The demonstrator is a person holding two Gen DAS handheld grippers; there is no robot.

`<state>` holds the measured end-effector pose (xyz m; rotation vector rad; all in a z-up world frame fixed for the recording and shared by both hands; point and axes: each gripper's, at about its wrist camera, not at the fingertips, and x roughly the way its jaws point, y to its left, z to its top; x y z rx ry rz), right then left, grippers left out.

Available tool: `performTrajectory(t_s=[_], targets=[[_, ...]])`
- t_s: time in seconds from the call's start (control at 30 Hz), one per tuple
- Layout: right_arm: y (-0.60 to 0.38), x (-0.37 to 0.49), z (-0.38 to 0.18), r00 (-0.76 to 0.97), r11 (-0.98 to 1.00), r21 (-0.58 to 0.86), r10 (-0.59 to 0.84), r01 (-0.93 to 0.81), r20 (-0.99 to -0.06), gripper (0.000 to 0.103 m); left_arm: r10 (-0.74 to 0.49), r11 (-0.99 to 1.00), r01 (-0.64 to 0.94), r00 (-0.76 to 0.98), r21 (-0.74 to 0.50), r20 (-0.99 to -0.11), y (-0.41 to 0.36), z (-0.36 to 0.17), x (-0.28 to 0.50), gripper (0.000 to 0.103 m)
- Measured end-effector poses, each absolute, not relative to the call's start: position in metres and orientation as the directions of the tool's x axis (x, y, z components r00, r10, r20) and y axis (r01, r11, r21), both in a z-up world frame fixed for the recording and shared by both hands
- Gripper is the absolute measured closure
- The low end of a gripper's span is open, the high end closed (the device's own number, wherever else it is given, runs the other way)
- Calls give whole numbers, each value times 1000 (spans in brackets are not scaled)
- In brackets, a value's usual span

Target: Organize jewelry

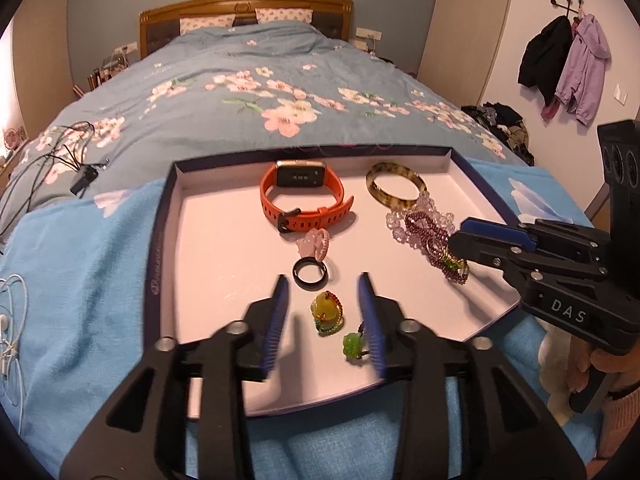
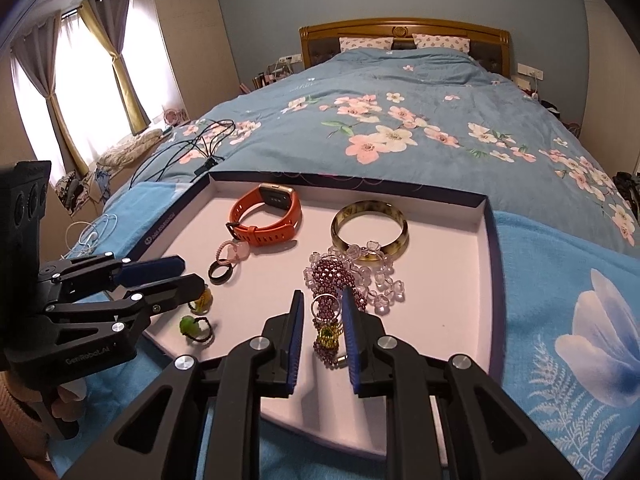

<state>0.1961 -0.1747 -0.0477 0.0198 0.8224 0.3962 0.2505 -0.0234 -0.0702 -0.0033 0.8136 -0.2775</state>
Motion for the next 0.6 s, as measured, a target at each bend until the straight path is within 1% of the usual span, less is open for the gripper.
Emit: performTrajectory(t_s=[0.03,0.1,0.13,0.17,0.2,0.23,0.27,0.3,0.33,0.47,0.6], targets=[[-175,194,-46,617,927,169,351,-335,-704,78,-239,965,241,665,-100,-707,-23,-67,247,58],[-178,184,-41,637,929,166,349,-330,-687,66,-235,967,238,687,-93,-688,-22,-60,240,49],[-179,179,-38,646,929,165,351,-332,-678,63,-230,969,233,705,-87,-671,-20,-55,234,43],[-180,172,-35,658,929,163,352,-332,-666,53,-224,970,229,719,-80,-658,-18,-50,230,34],[-181,167,-32,669,931,161,350,-329,-656,47,-212,974,216,742,-73,-636,-15,-44,223,29],[-182,161,-29,680,931,160,351,-329,-644,45,-203,976,204,761,-70,-616,-11,-39,216,19],[-183,153,-26,694,930,159,354,-331,-627,40,-198,978,197,776,-68,-598,-9,-35,209,13],[-183,148,-23,704,932,157,351,-326,-618,30,-187,981,186,799,-61,-571,-6,-30,199,9],[-184,141,-21,721,937,149,339,-316,-604,26,-172,984,172,818,-51,-549,-3,-26,189,6],[-181,107,-10,801,951,93,298,-294,-519,6,-132,991,122,871,-51,-474,9,-15,154,6],[-180,84,-6,838,956,66,283,-286,-466,6,-87,996,78,901,-40,-426,16,-12,122,6]])
